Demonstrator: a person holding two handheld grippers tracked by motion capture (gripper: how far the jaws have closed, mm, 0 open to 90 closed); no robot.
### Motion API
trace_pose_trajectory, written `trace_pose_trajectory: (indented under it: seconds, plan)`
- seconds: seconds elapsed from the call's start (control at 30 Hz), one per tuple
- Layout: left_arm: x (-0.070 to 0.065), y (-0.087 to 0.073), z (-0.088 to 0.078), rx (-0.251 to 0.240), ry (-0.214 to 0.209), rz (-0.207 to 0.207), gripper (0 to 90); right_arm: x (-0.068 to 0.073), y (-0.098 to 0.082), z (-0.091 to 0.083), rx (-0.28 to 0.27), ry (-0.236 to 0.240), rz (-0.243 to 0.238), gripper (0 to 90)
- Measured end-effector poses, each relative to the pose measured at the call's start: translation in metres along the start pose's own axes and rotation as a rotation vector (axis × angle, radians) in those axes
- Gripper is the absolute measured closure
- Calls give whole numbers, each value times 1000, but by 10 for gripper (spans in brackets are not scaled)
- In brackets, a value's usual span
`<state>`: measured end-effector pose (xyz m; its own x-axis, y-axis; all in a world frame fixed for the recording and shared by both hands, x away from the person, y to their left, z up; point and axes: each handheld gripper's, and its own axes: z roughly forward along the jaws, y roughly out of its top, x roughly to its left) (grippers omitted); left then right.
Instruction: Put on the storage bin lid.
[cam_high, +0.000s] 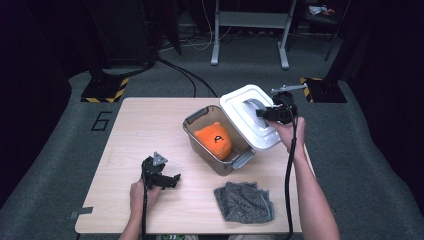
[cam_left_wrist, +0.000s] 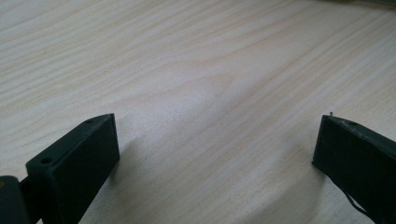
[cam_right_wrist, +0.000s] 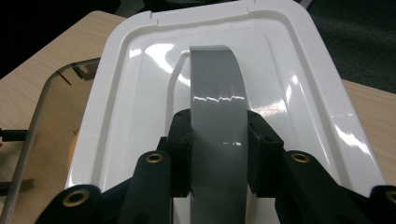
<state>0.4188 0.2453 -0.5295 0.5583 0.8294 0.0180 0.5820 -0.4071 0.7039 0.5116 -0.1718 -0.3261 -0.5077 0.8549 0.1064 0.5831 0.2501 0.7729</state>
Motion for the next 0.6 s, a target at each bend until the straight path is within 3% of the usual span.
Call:
trace_pose_trajectory:
  seconds: [0.6]
  plan:
    - [0,0,0,0,0,0,0,39,4,29,24,90,-36,666]
